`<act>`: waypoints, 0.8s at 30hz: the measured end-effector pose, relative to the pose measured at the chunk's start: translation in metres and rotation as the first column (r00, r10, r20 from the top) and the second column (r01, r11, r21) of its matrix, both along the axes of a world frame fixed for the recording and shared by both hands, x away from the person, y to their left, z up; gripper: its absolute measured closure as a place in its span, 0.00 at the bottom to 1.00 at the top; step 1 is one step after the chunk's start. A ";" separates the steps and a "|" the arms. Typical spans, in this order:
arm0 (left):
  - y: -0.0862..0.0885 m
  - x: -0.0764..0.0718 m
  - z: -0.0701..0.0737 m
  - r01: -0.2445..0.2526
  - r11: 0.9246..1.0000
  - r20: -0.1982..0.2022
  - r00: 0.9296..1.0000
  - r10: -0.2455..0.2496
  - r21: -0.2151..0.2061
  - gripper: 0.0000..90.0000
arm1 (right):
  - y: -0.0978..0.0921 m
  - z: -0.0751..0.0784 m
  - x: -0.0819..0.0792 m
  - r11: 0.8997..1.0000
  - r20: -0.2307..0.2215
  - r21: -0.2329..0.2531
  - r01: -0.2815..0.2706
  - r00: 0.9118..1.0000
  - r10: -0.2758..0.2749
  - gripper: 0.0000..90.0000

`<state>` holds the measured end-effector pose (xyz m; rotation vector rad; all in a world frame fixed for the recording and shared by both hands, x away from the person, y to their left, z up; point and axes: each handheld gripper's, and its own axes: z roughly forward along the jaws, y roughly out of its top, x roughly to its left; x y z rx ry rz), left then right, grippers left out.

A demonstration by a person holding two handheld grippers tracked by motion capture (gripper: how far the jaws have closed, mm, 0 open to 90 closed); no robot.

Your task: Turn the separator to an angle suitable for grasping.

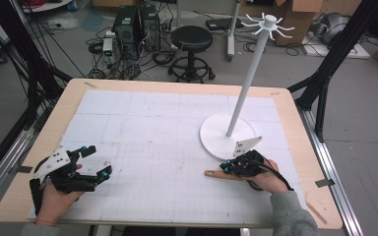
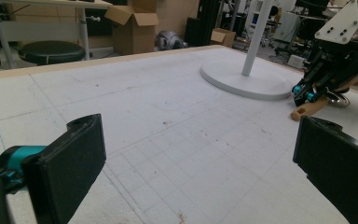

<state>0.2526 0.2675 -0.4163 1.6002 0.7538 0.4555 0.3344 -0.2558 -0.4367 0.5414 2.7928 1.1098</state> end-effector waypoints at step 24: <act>0.000 0.011 0.006 0.010 0.998 0.017 1.000 -0.009 -0.062 0.03 | -0.027 0.041 -0.006 0.980 0.040 0.196 -0.021 0.999 0.014 0.30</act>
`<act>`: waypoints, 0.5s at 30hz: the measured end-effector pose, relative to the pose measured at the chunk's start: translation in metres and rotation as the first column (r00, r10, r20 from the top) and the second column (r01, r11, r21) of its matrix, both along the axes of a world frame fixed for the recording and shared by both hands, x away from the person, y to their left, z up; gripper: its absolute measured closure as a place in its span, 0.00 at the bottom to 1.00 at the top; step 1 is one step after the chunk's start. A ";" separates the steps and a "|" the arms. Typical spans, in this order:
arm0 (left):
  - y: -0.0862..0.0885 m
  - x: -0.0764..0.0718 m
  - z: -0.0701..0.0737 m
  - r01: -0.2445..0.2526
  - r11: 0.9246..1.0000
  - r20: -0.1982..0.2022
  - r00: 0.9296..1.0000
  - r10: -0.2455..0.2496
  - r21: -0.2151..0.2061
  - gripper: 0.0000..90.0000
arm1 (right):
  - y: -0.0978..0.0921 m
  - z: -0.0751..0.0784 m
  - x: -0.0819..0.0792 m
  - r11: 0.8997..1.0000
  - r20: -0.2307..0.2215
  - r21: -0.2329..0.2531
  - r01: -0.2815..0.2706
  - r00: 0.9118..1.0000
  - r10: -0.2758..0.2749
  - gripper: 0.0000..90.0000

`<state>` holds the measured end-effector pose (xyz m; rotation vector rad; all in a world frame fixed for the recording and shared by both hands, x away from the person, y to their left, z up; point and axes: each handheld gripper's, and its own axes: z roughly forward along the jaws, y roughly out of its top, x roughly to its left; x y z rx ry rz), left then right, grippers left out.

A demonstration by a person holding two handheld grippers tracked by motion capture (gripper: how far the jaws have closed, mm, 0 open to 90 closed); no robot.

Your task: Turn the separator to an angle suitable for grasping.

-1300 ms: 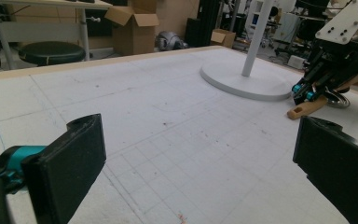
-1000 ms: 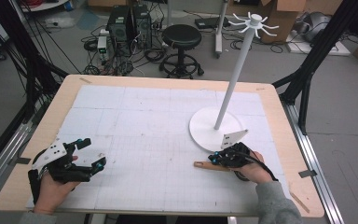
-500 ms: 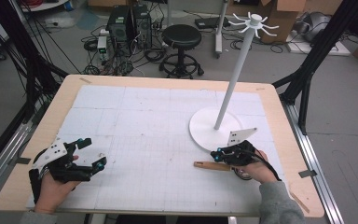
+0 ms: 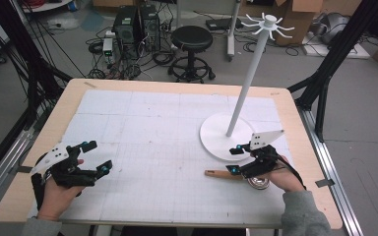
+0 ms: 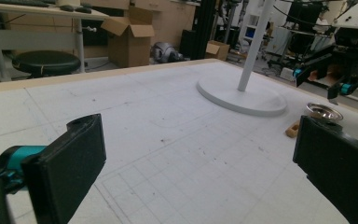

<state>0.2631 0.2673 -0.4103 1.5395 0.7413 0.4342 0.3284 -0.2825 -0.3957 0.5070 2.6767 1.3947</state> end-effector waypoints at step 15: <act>0.000 -0.002 0.000 0.006 1.000 -0.005 1.000 -0.006 0.001 0.03 | -0.005 0.007 -0.004 1.000 0.027 0.006 -0.024 0.999 0.023 0.00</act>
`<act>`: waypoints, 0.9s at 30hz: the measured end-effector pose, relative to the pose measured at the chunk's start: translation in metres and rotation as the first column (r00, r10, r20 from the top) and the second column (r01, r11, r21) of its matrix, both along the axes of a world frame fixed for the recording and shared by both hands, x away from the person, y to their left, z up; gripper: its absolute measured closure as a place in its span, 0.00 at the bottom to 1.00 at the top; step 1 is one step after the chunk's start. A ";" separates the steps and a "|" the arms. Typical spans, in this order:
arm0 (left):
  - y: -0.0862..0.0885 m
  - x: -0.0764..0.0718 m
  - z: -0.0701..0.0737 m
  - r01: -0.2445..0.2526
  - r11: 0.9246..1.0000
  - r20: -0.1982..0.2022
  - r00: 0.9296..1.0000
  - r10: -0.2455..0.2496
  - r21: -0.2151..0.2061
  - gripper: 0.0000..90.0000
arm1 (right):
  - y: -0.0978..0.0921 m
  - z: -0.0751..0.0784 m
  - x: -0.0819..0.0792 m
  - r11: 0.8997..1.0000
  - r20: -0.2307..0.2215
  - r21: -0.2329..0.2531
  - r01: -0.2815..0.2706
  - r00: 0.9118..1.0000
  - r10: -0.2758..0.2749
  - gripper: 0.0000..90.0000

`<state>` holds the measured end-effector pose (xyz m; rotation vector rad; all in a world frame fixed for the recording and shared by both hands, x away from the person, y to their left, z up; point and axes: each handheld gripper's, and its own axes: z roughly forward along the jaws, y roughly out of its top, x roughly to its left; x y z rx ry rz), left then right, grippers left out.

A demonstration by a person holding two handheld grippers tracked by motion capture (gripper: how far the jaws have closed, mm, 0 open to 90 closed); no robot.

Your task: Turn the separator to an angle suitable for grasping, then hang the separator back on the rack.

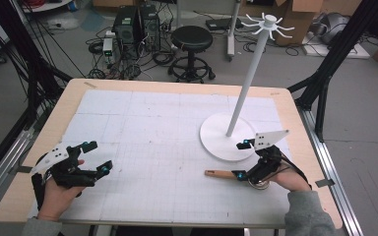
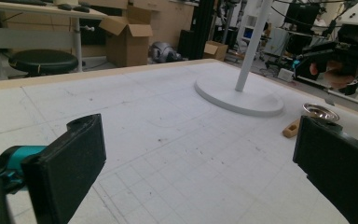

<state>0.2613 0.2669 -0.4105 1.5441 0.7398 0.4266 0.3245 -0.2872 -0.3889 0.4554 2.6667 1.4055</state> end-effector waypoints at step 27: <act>0.000 -0.002 -0.001 0.007 1.000 -0.008 1.000 -0.007 0.003 0.03 | -0.001 -0.007 0.002 0.993 -0.047 -0.113 -0.034 0.998 0.029 0.01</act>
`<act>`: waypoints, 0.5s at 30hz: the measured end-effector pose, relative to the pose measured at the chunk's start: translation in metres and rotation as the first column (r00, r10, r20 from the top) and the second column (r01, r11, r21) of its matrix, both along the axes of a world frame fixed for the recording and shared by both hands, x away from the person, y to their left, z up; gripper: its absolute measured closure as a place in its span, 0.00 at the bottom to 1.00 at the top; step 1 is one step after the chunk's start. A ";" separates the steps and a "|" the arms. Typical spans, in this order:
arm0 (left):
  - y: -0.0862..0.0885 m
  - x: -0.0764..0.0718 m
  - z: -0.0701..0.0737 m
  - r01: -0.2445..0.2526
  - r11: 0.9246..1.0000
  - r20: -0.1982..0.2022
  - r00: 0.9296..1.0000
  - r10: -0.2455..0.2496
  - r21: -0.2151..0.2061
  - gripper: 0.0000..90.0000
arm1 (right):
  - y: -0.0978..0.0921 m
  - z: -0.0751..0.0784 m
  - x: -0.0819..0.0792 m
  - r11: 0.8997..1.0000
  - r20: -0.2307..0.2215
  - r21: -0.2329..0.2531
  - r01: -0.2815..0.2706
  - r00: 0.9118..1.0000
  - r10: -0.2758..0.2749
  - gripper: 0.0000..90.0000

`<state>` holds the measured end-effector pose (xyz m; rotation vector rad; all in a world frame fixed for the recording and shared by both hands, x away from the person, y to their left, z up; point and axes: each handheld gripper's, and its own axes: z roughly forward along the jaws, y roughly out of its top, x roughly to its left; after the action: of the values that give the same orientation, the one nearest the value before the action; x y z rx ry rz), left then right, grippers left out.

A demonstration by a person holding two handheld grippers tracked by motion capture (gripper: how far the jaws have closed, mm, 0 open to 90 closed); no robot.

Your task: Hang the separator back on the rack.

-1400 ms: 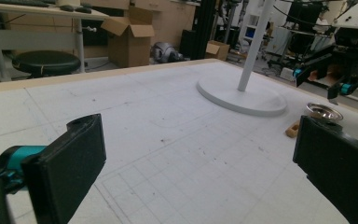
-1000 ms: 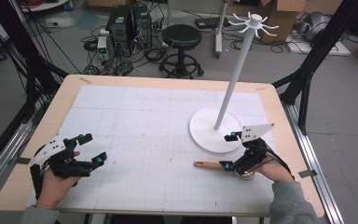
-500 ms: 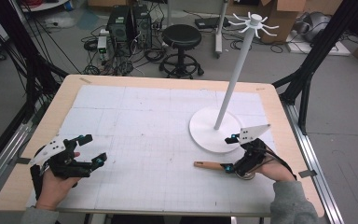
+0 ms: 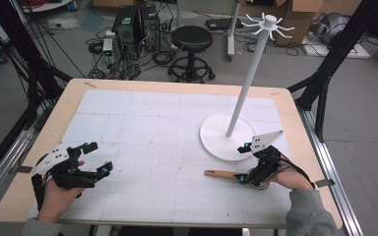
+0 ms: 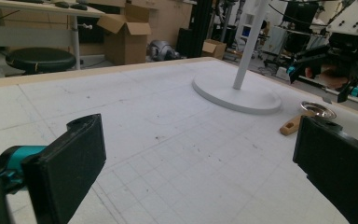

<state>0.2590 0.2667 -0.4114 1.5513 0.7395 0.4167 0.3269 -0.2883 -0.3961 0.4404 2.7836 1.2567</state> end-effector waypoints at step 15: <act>0.001 -0.003 -0.001 -0.004 1.000 -0.006 1.000 0.004 0.006 0.03 | 0.003 -0.007 0.003 0.995 -0.033 -0.074 -0.068 0.997 0.066 0.01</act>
<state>0.2559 0.2681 -0.4122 1.5577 0.7469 0.4182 0.3297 -0.2848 -0.4033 0.3677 2.8828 1.1624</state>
